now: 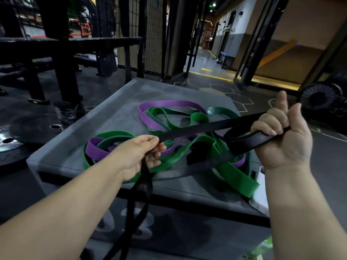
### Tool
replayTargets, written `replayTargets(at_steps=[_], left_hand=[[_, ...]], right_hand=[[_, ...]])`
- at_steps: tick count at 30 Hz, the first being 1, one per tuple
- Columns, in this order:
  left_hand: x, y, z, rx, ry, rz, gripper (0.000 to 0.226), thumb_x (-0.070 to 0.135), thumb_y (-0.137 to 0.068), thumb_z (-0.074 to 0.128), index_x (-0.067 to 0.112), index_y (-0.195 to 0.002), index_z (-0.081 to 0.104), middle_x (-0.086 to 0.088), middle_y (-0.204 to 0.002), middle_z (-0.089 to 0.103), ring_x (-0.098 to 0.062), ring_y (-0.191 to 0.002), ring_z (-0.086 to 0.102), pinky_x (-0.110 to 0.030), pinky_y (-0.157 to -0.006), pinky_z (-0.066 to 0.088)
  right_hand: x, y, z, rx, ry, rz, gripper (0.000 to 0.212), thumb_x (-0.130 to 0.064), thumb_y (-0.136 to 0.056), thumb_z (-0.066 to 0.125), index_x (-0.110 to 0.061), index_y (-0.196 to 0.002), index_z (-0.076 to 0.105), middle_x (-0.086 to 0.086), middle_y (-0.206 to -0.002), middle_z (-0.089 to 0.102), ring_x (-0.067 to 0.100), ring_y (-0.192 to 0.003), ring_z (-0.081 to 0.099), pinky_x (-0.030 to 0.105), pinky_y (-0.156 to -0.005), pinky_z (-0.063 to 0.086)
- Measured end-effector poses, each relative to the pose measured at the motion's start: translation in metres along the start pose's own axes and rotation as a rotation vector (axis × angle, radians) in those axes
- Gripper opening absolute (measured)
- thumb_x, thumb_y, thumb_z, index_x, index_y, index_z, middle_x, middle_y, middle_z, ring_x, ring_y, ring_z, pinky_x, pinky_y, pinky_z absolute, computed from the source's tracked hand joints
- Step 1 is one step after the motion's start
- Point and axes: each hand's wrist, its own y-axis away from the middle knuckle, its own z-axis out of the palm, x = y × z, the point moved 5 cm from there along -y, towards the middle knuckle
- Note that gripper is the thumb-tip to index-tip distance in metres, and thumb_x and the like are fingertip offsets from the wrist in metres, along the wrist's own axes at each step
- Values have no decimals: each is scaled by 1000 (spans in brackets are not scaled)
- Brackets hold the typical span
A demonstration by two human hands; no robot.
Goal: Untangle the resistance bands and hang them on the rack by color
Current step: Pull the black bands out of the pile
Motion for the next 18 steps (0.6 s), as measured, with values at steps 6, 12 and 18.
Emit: replayTargets(at_steps=[6,12,18], left_hand=[[16,4,-16,-59,23,-18,20,39,-86,53,21,-79,60,8,-64,60,-6,-58,49,-26,-64,34],[6,7,-12,-247,-602,104,34,46,-70,78,15,-77,66,1,-59,51,-10,-53,42,-22,-54,37],[-23,4,-11,-473,-1089,-29,3,24,-89,67,22,-89,68,13,-84,72,-3,-85,63,-25,-86,46]], right_hand=[[9,-7,-7,-17,11,179,23,-22,-94,60,-5,-109,59,1,-57,46,15,-44,44,24,-47,38],[-6,-7,-12,-3,-87,70,29,-31,-99,50,-4,-96,62,-2,-55,43,12,-42,40,23,-44,37],[-22,-4,-9,44,-65,-35,27,-31,-95,53,-8,-87,63,-5,-54,41,8,-40,37,20,-40,35]])
